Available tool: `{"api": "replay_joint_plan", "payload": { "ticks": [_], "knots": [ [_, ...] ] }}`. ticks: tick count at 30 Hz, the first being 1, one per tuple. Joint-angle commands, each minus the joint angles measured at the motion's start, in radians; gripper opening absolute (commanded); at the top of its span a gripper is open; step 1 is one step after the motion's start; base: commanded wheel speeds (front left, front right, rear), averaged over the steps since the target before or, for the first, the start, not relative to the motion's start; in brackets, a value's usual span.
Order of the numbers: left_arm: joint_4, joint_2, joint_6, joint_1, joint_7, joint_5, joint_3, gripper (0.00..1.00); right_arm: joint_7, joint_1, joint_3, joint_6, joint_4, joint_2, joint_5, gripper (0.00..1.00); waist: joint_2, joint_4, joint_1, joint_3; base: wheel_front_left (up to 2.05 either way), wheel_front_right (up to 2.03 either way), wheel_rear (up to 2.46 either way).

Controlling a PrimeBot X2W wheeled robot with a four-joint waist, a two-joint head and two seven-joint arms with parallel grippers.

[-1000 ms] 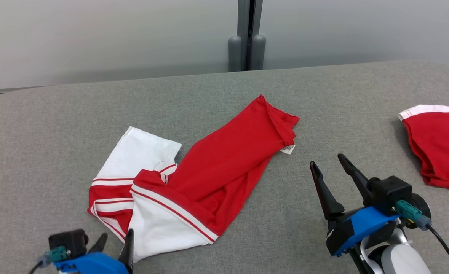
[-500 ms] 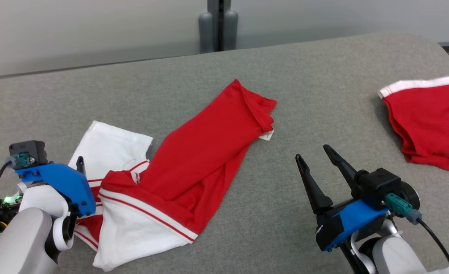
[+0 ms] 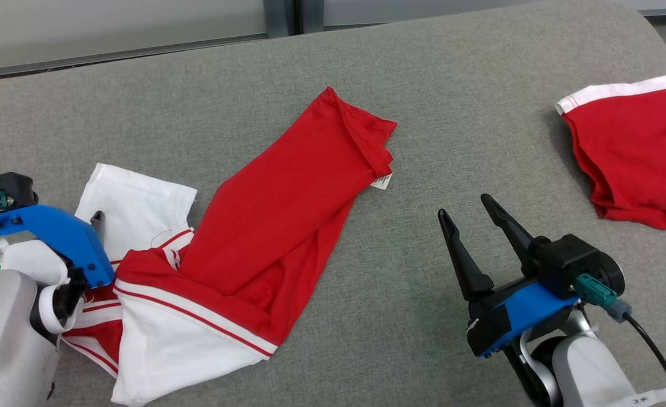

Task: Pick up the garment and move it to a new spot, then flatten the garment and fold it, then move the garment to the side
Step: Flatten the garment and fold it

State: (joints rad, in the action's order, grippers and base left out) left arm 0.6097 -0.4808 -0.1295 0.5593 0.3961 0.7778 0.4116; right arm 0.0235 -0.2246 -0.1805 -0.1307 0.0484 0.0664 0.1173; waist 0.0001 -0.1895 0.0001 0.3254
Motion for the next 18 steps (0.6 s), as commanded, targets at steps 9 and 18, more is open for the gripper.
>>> {"api": "replay_joint_plan", "payload": {
  "ticks": [9,18],
  "knots": [
    [-0.028,0.012,0.059,0.068,-0.126,-0.028,0.007,0.00,-0.018,-0.015,-0.002,0.000,0.012,-0.005,0.013,1.00,-0.0001,0.001,-0.0001,-0.008,0.00,0.00,0.00],
    [-0.121,-0.017,0.141,0.316,-0.348,-0.181,0.044,0.00,-0.035,-0.026,-0.012,0.000,0.034,-0.011,0.017,1.00,-0.0001,-0.026,-0.0001,-0.039,0.00,0.00,0.00]
  ]
}}
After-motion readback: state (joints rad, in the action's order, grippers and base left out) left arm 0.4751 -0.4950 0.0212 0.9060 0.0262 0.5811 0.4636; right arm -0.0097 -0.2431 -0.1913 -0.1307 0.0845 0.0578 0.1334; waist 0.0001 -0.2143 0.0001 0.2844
